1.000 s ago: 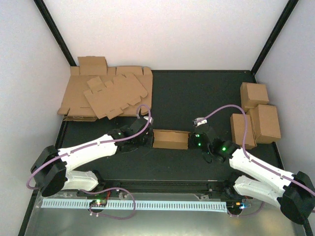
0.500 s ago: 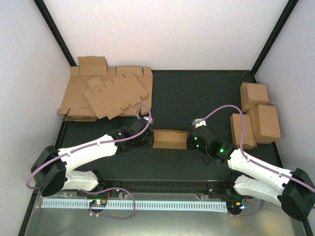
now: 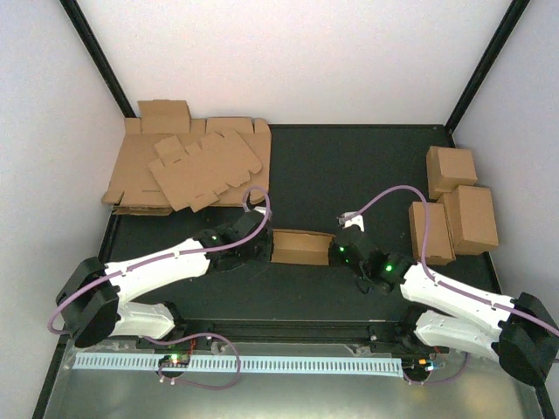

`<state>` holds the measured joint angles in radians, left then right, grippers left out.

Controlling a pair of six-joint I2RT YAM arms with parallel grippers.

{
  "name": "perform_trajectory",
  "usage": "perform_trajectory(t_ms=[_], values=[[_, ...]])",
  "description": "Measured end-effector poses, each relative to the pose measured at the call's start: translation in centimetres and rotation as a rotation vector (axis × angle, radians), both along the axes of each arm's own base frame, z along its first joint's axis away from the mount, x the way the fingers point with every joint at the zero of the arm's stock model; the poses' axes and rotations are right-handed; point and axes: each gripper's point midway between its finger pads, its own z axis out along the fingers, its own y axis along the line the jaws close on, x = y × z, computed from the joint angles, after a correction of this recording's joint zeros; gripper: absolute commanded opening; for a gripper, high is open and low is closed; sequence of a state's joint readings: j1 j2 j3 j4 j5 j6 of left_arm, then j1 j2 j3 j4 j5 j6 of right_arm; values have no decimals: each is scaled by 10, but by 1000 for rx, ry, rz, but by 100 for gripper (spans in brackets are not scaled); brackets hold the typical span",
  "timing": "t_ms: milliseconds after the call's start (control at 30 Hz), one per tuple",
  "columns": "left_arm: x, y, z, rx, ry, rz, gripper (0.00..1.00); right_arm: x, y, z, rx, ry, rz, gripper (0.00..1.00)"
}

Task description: Fold the paper box

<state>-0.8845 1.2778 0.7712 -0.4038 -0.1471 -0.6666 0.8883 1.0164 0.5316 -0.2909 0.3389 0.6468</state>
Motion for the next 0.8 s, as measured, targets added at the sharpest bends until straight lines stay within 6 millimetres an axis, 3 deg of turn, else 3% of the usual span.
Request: perform_trajectory(t_ms=[167, 433, 600, 800], values=[[0, 0, 0, 2, -2, 4, 6, 0, 0, -1, 7, -6, -8, 2], [-2, 0, 1, 12, 6, 0, 31, -2, -1, 1, -5, -10, 8, 2], [-3, 0, 4, 17, 9, -7, 41, -4, 0, 2, -28, -3, 30, 2], [-6, 3, 21, 2, -12, -11, 39, -3, 3, 3, -51, 6, 44, 2]])
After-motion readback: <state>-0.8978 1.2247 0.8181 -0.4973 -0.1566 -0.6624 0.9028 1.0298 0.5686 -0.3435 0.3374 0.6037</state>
